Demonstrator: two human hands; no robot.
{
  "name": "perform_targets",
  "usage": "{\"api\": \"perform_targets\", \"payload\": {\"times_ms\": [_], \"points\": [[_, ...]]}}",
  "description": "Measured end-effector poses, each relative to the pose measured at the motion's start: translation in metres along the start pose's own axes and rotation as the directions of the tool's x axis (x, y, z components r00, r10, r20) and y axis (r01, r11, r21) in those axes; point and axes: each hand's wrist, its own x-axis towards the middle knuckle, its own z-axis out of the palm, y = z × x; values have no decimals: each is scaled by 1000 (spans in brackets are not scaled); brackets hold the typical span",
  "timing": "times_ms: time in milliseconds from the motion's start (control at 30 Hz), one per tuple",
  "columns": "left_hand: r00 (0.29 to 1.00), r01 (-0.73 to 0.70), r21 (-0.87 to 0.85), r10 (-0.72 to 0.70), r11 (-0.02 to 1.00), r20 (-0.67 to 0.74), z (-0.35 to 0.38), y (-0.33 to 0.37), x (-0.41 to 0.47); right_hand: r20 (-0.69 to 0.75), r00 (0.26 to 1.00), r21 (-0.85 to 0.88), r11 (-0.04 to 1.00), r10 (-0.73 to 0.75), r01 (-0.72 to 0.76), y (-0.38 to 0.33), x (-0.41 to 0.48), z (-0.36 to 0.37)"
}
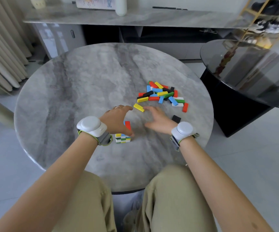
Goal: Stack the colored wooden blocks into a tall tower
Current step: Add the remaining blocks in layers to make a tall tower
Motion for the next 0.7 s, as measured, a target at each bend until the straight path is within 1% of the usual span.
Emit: {"api": "perform_targets", "payload": {"times_ms": [67,133,200,267,400,533,600,700], "points": [[999,-35,7,35,999,-40,-5,11,9,-104,990,-13,996,90,-92,22,-3,-9],[994,-61,12,61,998,-86,-6,25,25,-182,964,-16,980,192,-198,47,-8,-20],[996,-56,32,58,998,-74,-3,33,39,-202,945,-22,963,259,-269,62,-13,-25],[999,-34,108,36,994,-21,5,42,60,-178,939,-9,954,294,-300,76,-15,-28],[990,65,267,-96,962,106,21,52,98,-128,951,-42,956,282,-290,91,-12,-25],[970,139,348,-198,927,138,32,42,124,-171,956,-38,968,238,-248,96,-3,-17],[966,149,356,-213,922,148,35,37,133,-166,966,-39,977,200,-209,95,3,-15],[968,125,340,-190,932,163,33,41,131,-138,984,-46,991,115,-122,91,9,-14]]}}
